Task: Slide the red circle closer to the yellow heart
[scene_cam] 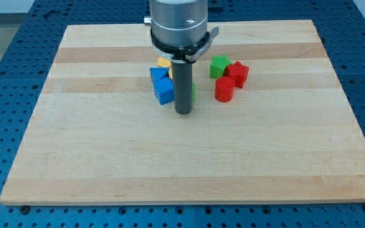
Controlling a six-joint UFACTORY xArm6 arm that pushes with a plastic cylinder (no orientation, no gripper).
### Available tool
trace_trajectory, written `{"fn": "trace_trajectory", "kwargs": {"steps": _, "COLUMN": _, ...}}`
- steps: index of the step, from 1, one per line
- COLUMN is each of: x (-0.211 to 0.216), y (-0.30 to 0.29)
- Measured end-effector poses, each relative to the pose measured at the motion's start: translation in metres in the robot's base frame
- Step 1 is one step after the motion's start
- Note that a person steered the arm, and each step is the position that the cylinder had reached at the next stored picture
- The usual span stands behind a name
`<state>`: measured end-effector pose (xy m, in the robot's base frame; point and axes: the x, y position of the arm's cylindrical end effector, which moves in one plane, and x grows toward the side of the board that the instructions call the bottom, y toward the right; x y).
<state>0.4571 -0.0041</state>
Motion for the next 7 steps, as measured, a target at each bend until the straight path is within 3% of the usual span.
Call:
{"fn": "trace_trajectory", "kwargs": {"steps": 2, "x": 0.005, "y": 0.096}}
{"fn": "trace_trajectory", "kwargs": {"steps": 4, "x": -0.032, "y": 0.091}}
{"fn": "trace_trajectory", "kwargs": {"steps": 7, "x": -0.041, "y": 0.088}}
